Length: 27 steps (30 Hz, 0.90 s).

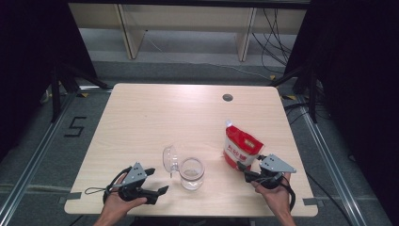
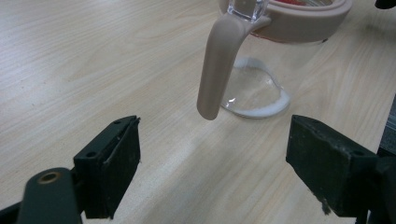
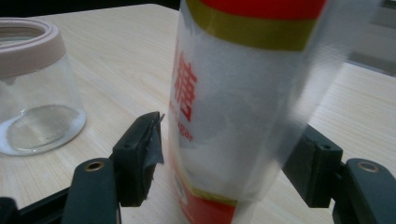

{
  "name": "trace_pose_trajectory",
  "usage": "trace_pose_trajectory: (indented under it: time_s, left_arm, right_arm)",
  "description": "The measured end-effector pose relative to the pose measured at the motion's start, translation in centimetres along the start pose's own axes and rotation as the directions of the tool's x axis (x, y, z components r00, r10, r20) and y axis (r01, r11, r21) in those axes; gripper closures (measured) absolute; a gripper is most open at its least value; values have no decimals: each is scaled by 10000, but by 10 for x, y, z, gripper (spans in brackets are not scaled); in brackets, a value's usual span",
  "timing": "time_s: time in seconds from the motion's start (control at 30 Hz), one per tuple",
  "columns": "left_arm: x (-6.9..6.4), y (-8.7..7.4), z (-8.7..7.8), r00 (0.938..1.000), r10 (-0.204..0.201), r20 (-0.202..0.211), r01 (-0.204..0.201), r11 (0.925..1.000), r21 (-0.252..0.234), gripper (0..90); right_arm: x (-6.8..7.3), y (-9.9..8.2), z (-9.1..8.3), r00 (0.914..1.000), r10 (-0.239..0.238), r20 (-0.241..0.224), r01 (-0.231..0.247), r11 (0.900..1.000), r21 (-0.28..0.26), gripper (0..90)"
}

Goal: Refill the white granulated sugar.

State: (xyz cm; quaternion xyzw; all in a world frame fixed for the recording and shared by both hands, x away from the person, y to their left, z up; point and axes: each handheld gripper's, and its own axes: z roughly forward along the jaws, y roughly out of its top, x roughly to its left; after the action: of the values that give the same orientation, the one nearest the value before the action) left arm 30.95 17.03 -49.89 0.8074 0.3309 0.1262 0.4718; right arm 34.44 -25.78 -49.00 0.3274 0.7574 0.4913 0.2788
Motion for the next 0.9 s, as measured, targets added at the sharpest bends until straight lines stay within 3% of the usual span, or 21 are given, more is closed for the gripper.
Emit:
trace_pose_trajectory:
  time_s: [0.13,0.2,0.27,0.3,0.37,0.43,0.53,0.7,0.83,0.87,0.9]
  left_arm:
    - [0,0,0,10000,5,33,-5,10000,-27,174]
    - [0,0,-1,10000,12,18,-12,10000,-5,174]
    - [0,0,-1,10000,17,15,-17,10000,8,174]
    - [0,0,0,10000,4,31,-4,10000,9,173]
    - [0,0,0,10000,2,34,-2,10000,-18,174]
    - [0,1,0,9997,233,36,-233,9997,49,174]
    - [0,0,1,9998,193,33,-193,9998,-45,174]
    - [1,0,0,9997,221,49,-221,9997,36,174]
    - [0,0,1,9998,195,53,-196,9998,41,174]
    - [-1,0,1,10000,-46,41,46,10000,28,174]
    - [-1,0,1,10000,-28,9,28,10000,46,174]
  right_arm:
    - [2,0,4,9997,211,-131,-209,9997,125,349]
    - [-1,-1,9,9995,-191,-233,191,9998,-1,354]
    - [1,0,10,9995,165,-268,-161,9998,135,358]
    - [-1,-1,12,9998,-42,-196,40,9999,-97,358]
    - [1,-1,11,9994,237,-258,-235,9997,104,358]
    - [-1,-1,15,9997,-13,-234,9,9999,-157,362]
    - [-2,-1,17,9995,-105,-314,97,9996,-252,362]
    - [-2,-2,20,9997,30,-256,-41,9990,-446,367]
    - [-4,-2,21,9994,-91,-329,76,9990,-447,371]
    - [-2,-3,21,9994,114,-313,-127,9989,-444,372]
    - [-3,-3,23,9996,-58,-275,39,9979,-654,376]
